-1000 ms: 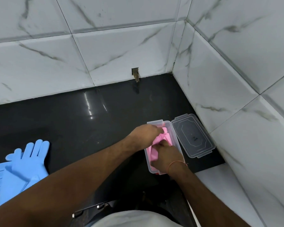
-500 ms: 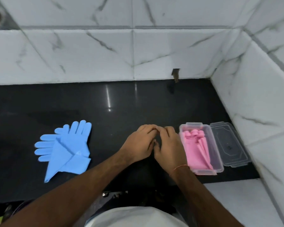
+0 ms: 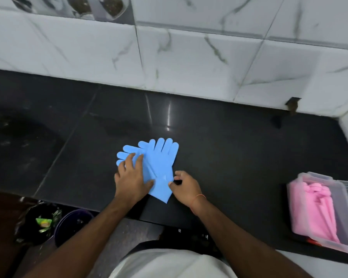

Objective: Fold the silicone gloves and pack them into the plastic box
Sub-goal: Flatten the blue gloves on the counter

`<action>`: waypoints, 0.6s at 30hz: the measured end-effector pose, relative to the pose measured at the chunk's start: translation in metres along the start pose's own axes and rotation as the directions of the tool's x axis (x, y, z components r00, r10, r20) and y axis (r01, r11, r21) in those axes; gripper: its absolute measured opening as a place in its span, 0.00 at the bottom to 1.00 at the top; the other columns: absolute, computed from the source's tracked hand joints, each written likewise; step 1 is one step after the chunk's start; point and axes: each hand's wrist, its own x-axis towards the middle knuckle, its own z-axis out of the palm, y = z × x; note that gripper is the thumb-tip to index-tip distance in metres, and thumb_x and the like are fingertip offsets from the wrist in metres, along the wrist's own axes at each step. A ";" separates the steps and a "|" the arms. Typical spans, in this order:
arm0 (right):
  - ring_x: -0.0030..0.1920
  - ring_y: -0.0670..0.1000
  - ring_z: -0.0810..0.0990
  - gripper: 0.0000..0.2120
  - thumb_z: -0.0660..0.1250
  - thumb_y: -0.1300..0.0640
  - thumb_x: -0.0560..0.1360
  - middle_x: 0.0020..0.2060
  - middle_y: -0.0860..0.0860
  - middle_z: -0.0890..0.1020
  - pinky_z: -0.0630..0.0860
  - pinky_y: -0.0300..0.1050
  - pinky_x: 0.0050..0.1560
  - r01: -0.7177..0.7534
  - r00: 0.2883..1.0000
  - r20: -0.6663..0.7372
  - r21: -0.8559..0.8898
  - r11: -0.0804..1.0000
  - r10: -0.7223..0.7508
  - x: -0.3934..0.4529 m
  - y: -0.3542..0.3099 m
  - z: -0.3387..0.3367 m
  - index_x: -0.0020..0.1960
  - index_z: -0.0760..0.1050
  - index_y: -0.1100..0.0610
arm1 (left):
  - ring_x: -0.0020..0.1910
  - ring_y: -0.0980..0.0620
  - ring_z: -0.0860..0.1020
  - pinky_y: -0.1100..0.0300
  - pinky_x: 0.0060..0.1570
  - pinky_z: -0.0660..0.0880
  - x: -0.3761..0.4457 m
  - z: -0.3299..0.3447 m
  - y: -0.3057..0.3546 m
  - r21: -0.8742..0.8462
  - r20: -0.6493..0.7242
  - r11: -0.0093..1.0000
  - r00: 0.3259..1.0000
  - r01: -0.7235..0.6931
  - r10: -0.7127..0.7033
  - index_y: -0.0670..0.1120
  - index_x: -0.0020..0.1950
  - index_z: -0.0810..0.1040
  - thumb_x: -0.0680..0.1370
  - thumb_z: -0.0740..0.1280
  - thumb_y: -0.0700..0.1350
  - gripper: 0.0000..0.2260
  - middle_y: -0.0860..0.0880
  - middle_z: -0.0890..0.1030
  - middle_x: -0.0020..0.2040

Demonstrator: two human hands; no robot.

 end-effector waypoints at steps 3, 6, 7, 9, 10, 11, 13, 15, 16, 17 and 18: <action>0.58 0.48 0.81 0.30 0.73 0.52 0.80 0.56 0.45 0.81 0.77 0.44 0.59 -0.092 0.996 0.023 0.098 0.991 0.090 0.008 -0.010 0.018 0.79 0.69 0.55 | 0.73 0.39 0.70 0.39 0.66 0.77 0.002 0.004 -0.023 -0.078 0.018 0.996 0.999 0.049 -0.047 0.49 0.84 0.64 0.79 0.73 0.62 0.38 0.45 0.71 0.77; 0.54 0.51 0.84 0.23 0.73 0.53 0.79 0.52 0.48 0.84 0.83 0.50 0.54 -0.144 0.990 0.029 0.171 0.975 0.141 0.013 -0.015 0.027 0.72 0.76 0.53 | 0.58 0.42 0.79 0.45 0.51 0.78 0.007 0.003 -0.032 -0.133 -0.123 0.991 0.992 -0.017 0.001 0.47 0.57 0.78 0.83 0.68 0.54 0.11 0.49 0.82 0.56; 0.51 0.51 0.85 0.20 0.73 0.53 0.78 0.50 0.49 0.85 0.82 0.50 0.50 -0.149 0.989 0.022 0.184 0.972 0.147 0.014 -0.015 0.028 0.69 0.79 0.53 | 0.50 0.45 0.81 0.48 0.46 0.78 0.007 -0.001 -0.032 -0.223 -0.146 0.974 0.989 -0.032 -0.001 0.48 0.48 0.76 0.84 0.67 0.52 0.09 0.50 0.82 0.48; 0.47 0.51 0.85 0.16 0.73 0.54 0.78 0.47 0.50 0.86 0.83 0.52 0.47 -0.128 0.991 -0.021 0.181 0.975 0.133 0.012 -0.016 0.028 0.64 0.82 0.54 | 0.38 0.53 0.80 0.53 0.38 0.75 0.007 -0.010 -0.026 -0.493 -0.140 0.869 0.990 -0.043 -0.031 0.47 0.41 0.74 0.85 0.67 0.50 0.14 0.51 0.81 0.38; 0.45 0.51 0.84 0.15 0.73 0.54 0.77 0.48 0.51 0.85 0.83 0.53 0.48 -0.094 0.991 -0.075 0.152 0.984 0.106 0.011 -0.016 0.027 0.62 0.82 0.55 | 0.35 0.54 0.79 0.57 0.37 0.74 0.006 -0.016 -0.022 -0.594 -0.141 0.803 0.989 -0.049 -0.044 0.48 0.41 0.75 0.86 0.66 0.49 0.14 0.51 0.81 0.37; 0.44 0.49 0.82 0.15 0.72 0.53 0.77 0.50 0.51 0.83 0.83 0.53 0.50 -0.052 0.988 -0.138 0.112 0.992 0.067 0.009 -0.017 0.025 0.61 0.82 0.57 | 0.34 0.57 0.78 0.61 0.37 0.73 0.004 -0.023 -0.016 -0.670 -0.139 0.740 0.989 -0.058 -0.048 0.49 0.41 0.76 0.87 0.66 0.50 0.14 0.52 0.81 0.36; 0.47 0.47 0.81 0.14 0.71 0.50 0.77 0.57 0.53 0.82 0.82 0.48 0.55 0.037 0.974 -0.225 0.096 0.995 -0.015 0.005 -0.021 0.018 0.60 0.82 0.55 | 0.39 0.61 0.81 0.62 0.43 0.77 -0.003 -0.037 -0.002 -0.826 -0.088 0.561 0.995 -0.049 -0.044 0.53 0.47 0.81 0.87 0.65 0.53 0.11 0.57 0.84 0.40; 0.51 0.47 0.84 0.16 0.68 0.45 0.80 0.56 0.55 0.84 0.82 0.49 0.60 0.060 0.980 -0.197 0.244 0.968 -0.011 -0.002 -0.030 0.008 0.61 0.83 0.53 | 0.55 0.54 0.87 0.55 0.56 0.82 -0.013 -0.051 0.015 -0.948 0.013 0.318 1.000 0.006 0.021 0.54 0.60 0.85 0.88 0.63 0.56 0.12 0.51 0.88 0.55; 0.52 0.48 0.85 0.18 0.66 0.41 0.82 0.55 0.55 0.86 0.82 0.51 0.61 0.020 0.991 -0.129 0.370 0.929 0.030 -0.008 -0.036 0.002 0.61 0.83 0.53 | 0.60 0.49 0.88 0.53 0.59 0.82 -0.019 -0.057 0.024 -0.972 0.036 0.235 0.997 0.018 0.072 0.53 0.65 0.84 0.89 0.62 0.55 0.13 0.47 0.88 0.60; 0.55 0.49 0.87 0.20 0.63 0.38 0.83 0.55 0.53 0.88 0.82 0.53 0.62 -0.038 0.998 -0.029 0.483 0.875 0.059 -0.013 -0.041 -0.005 0.62 0.83 0.51 | 0.62 0.46 0.87 0.52 0.60 0.83 -0.024 -0.062 0.032 -0.982 0.040 0.189 0.991 0.016 0.125 0.52 0.68 0.82 0.90 0.61 0.53 0.13 0.46 0.88 0.62; 0.58 0.50 0.87 0.24 0.60 0.34 0.83 0.57 0.50 0.88 0.81 0.55 0.64 -0.085 0.996 0.061 0.568 0.818 0.061 -0.019 -0.043 -0.013 0.65 0.83 0.48 | 0.63 0.44 0.87 0.50 0.61 0.83 -0.029 -0.066 0.040 -0.988 0.042 0.154 0.984 0.015 0.172 0.52 0.70 0.81 0.91 0.60 0.52 0.13 0.45 0.88 0.62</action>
